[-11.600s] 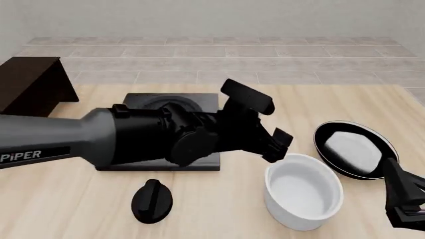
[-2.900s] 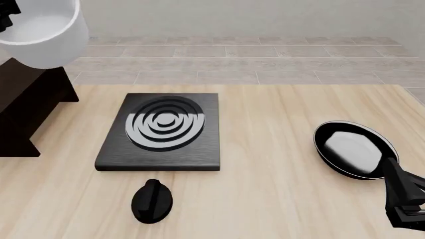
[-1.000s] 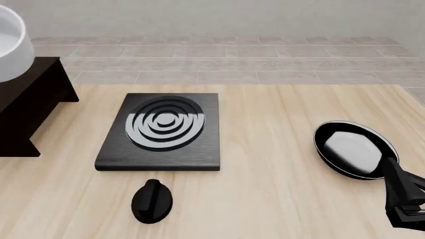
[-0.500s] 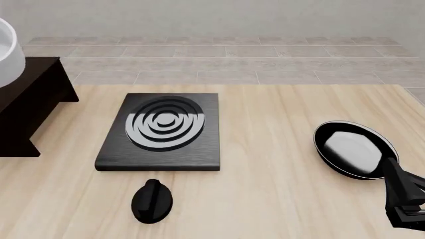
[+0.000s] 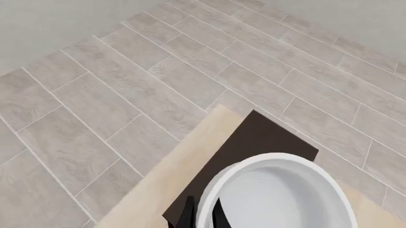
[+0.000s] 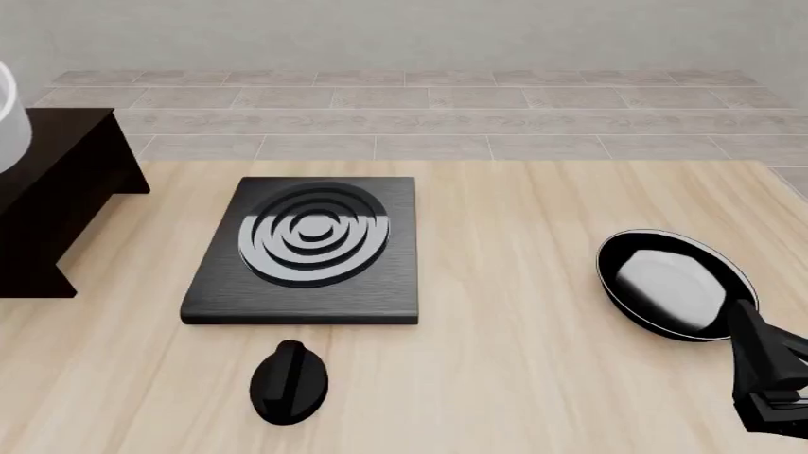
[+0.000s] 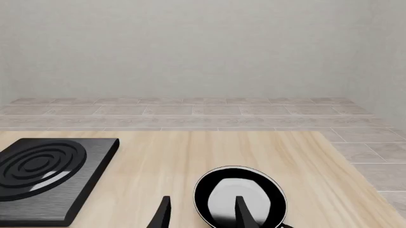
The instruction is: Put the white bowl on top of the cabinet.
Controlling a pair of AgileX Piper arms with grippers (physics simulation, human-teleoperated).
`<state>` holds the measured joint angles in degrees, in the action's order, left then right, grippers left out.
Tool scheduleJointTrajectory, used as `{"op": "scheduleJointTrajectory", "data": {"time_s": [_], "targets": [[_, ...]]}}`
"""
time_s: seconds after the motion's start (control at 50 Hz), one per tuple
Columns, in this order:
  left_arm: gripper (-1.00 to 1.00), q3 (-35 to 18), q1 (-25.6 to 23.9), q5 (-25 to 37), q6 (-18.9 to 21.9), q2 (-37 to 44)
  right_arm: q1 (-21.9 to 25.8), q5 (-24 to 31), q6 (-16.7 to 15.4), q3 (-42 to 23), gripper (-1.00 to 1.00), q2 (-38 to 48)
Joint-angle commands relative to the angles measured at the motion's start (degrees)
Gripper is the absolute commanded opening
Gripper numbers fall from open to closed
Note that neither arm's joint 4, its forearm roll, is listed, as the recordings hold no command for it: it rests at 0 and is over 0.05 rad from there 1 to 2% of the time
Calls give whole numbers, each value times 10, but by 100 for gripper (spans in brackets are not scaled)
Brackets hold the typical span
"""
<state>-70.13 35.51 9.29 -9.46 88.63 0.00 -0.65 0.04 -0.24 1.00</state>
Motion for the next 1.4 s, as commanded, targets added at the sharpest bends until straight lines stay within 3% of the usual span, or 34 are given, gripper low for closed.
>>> {"op": "scheduleJointTrajectory", "data": {"time_s": [0.02,1.16,1.18,1.4], "targets": [[-100,-7,13,-15,10,9,0,0,0,0,100,0],[-100,46,20,-74,23,56,0,0,0,0,100,0],[100,43,20,-72,23,56,0,0,0,0,100,0],[100,27,22,-52,26,42,0,0,0,0,100,0]]}}
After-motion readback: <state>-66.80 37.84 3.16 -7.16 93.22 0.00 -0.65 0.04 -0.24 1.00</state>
